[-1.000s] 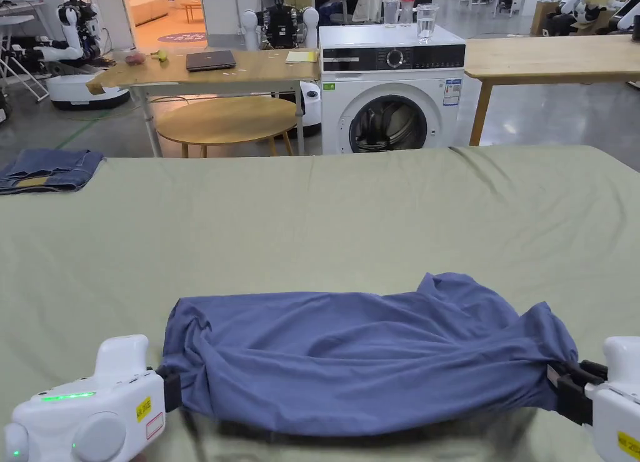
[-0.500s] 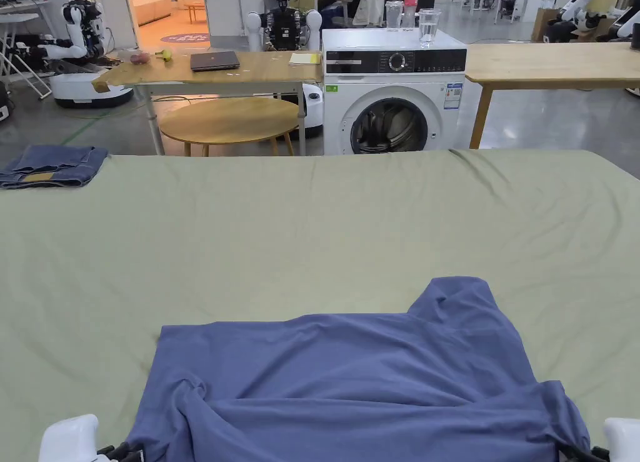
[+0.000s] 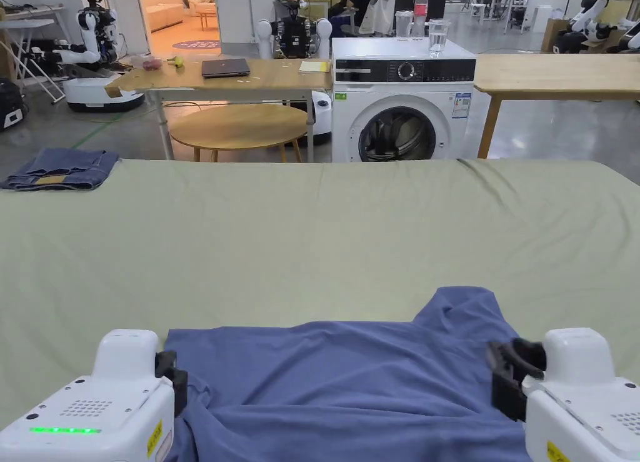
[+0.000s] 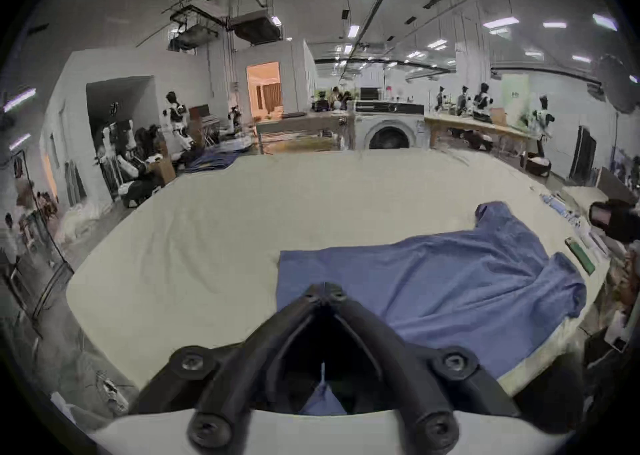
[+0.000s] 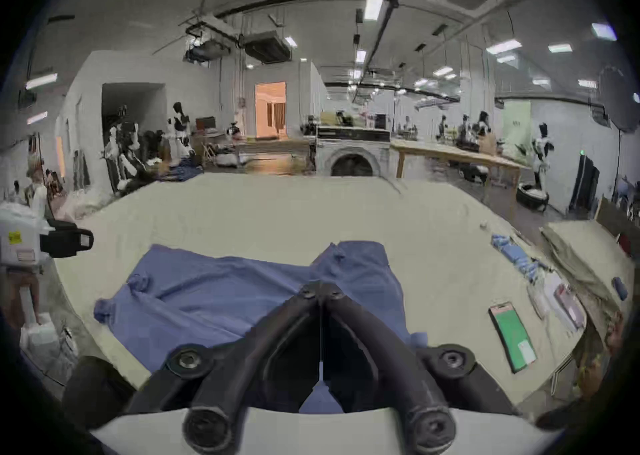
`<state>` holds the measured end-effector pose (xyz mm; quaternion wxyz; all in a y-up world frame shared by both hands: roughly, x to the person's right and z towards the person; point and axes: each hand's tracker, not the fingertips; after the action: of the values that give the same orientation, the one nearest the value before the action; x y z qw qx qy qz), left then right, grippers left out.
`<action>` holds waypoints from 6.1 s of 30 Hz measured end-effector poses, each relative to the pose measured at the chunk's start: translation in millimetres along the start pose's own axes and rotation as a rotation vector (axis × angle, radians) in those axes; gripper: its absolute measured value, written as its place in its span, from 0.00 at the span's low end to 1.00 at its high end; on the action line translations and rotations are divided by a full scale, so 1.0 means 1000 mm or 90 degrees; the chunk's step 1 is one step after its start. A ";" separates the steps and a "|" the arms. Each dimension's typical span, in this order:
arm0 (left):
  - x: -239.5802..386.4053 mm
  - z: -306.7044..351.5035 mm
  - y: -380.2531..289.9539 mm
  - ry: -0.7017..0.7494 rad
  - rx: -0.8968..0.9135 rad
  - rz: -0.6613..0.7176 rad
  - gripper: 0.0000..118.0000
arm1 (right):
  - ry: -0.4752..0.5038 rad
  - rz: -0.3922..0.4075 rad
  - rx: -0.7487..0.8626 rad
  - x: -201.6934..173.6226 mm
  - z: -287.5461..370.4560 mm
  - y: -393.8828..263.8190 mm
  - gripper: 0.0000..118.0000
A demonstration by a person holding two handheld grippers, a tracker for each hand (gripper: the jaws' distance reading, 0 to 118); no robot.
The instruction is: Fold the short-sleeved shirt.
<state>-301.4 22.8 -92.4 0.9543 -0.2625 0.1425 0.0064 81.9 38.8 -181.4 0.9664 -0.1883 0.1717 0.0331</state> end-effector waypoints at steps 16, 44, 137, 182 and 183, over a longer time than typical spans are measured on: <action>-0.057 -0.152 0.029 0.004 -0.158 0.044 0.93 | 0.019 0.009 -0.080 0.011 -0.067 -0.017 0.00; -0.039 -0.212 0.056 -0.027 -0.186 -0.041 0.00 | -0.032 -0.034 -0.363 0.099 -0.286 -0.001 0.00; -0.057 -0.026 -0.020 -0.059 -0.036 0.189 0.07 | 0.053 0.042 0.044 -0.052 0.013 0.009 0.00; 0.147 -0.025 -0.042 -0.338 -0.165 0.076 0.08 | 0.052 -0.008 -0.051 0.011 0.033 -0.034 0.00; 0.133 -0.024 -0.044 -0.318 -0.170 0.058 0.08 | 0.054 -0.010 -0.051 0.008 0.032 -0.034 0.00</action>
<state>-176.3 -35.8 -127.0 0.9156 -0.3695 -0.0874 0.1326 104.4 19.6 -144.2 0.9503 -0.2290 0.2097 0.0244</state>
